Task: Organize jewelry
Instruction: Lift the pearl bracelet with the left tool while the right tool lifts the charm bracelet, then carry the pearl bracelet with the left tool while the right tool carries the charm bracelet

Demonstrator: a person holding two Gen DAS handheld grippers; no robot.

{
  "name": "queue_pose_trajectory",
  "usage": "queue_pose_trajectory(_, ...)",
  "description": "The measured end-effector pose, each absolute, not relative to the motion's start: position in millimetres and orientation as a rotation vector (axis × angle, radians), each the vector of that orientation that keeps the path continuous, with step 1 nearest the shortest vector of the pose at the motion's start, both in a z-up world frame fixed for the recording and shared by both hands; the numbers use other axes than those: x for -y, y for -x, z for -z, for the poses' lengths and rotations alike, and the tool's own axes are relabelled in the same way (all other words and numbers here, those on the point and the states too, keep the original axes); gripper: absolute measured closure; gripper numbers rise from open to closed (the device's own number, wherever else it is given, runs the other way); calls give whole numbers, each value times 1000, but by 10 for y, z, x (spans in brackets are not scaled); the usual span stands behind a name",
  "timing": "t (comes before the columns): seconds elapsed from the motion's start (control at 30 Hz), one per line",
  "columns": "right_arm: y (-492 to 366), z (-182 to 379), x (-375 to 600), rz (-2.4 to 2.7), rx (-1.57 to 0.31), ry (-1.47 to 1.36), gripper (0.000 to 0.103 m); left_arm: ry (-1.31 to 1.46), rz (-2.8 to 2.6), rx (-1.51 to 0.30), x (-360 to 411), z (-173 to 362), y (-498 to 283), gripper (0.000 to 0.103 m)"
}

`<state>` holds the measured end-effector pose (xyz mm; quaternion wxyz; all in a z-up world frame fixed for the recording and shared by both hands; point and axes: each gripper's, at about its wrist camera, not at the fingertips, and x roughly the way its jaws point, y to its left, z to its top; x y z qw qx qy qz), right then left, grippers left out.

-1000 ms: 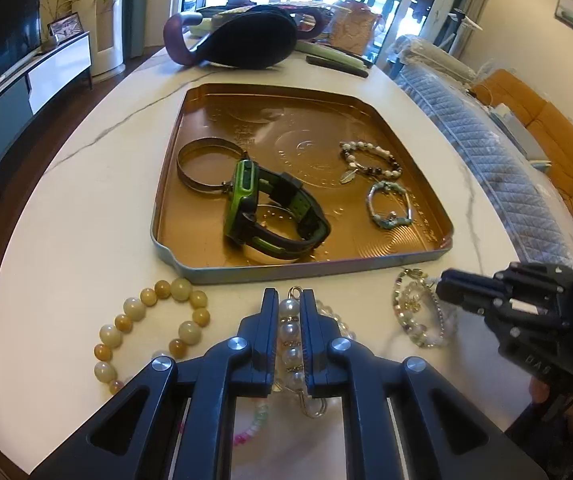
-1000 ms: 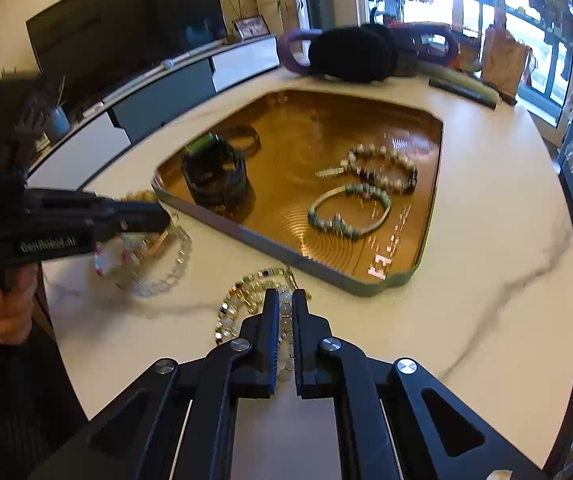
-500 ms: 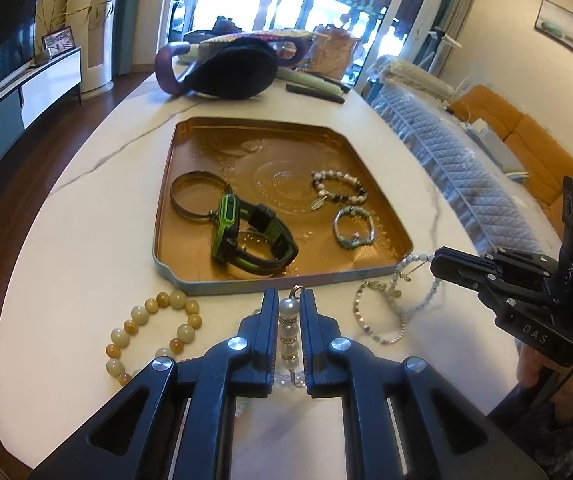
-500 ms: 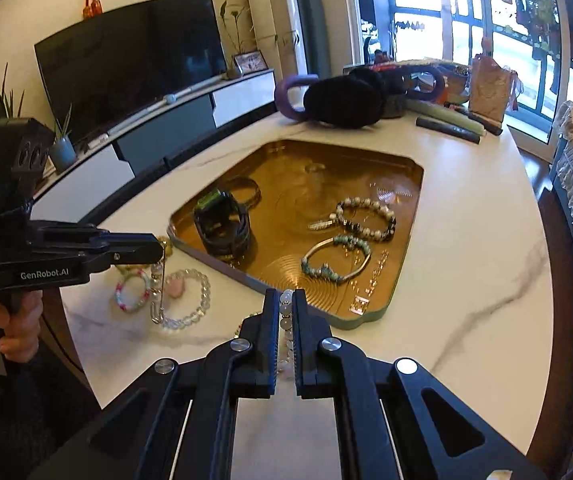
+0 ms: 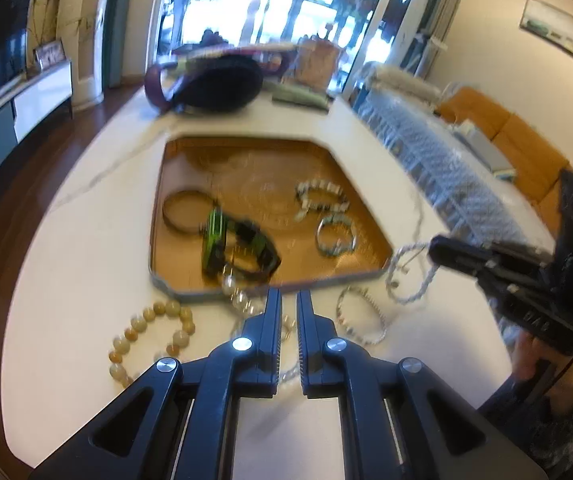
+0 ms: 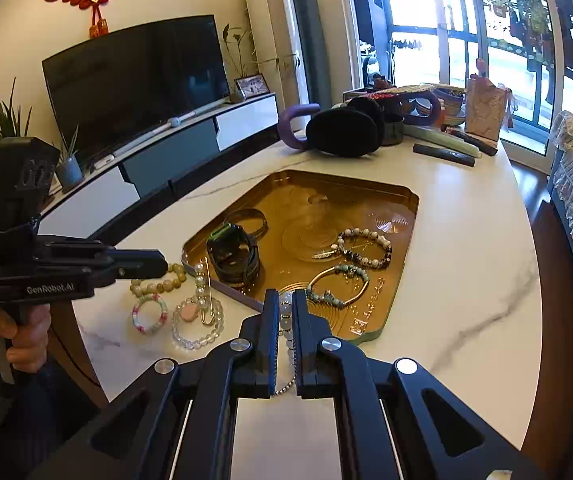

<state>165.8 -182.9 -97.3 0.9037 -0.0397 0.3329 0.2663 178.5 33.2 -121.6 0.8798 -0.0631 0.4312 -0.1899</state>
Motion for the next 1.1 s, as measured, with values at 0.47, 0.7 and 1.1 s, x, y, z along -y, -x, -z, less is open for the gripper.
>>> queue_pose_trajectory(0.47, -1709, 1093, 1743, -564, -734, 108, 97, 200, 282, -1013, -336, 1643, -2075, 56)
queue_pose_trajectory(0.7, -1735, 1097, 1754, -562, -730, 104, 97, 209, 313, -997, -327, 1711, -2150, 83)
queue_pose_trajectory(1.1, -1669, 901, 1787, -532, -653, 68, 97, 79, 368, -836, -156, 1193, -1822, 91)
